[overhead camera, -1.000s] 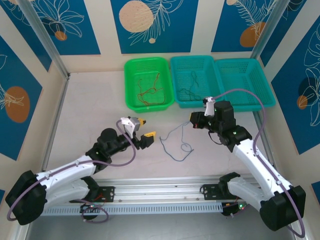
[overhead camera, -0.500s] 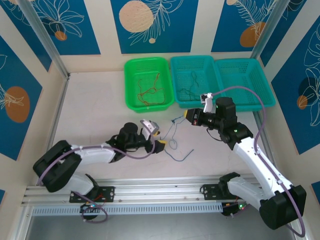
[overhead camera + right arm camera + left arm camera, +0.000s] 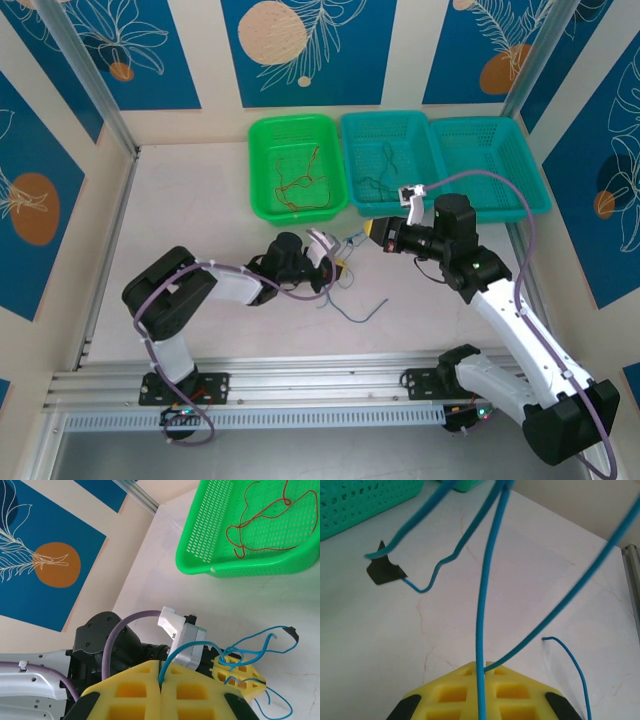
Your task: Untangle the cables
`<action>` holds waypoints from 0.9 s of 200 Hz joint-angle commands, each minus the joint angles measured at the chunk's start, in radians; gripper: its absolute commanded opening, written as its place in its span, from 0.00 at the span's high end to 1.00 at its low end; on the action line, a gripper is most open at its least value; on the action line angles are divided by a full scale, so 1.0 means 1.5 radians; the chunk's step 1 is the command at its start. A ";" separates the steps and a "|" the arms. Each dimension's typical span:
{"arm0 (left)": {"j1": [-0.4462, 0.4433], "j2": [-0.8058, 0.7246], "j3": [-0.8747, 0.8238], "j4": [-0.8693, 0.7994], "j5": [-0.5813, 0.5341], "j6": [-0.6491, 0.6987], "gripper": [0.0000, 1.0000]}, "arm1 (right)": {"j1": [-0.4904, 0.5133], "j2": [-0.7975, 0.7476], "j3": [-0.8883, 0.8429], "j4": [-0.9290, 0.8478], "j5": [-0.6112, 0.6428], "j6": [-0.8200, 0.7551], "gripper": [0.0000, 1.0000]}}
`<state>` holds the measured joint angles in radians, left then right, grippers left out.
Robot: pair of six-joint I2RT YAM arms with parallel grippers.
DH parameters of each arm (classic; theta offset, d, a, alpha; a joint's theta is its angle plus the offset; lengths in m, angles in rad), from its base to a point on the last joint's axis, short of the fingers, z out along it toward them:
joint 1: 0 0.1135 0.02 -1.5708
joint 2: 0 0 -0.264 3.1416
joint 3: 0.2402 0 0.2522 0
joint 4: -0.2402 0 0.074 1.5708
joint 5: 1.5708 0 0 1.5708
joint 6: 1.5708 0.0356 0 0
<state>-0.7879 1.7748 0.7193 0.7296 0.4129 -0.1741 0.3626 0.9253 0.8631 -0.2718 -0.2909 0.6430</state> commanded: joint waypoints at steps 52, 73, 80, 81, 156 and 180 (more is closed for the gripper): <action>0.012 -0.185 -0.125 -0.044 -0.107 0.004 1.00 | -0.138 -0.032 -0.056 -0.133 0.293 0.046 0.98; 0.034 -0.288 -0.184 -0.083 -0.157 -0.017 1.00 | -0.240 -0.049 -0.111 -0.126 0.282 0.085 0.98; 0.045 -0.325 -0.203 -0.092 -0.164 -0.023 1.00 | -0.274 -0.057 -0.130 -0.122 0.274 0.101 0.98; 0.047 -0.330 -0.206 -0.093 -0.164 -0.023 1.00 | -0.278 -0.058 -0.132 -0.122 0.272 0.103 0.98; 0.227 -0.584 -0.279 -0.296 -0.205 -0.078 1.00 | -0.501 -0.128 -0.268 -0.045 0.187 0.188 1.00; 0.235 -0.584 -0.294 -0.261 -0.146 -0.080 1.00 | -0.493 -0.113 -0.269 -0.004 0.095 0.162 1.00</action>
<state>-0.4480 0.9005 0.3069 0.3569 0.1295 -0.2623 -0.3843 0.7536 0.4633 -0.3866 -0.0574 0.8978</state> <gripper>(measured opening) 0.049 0.059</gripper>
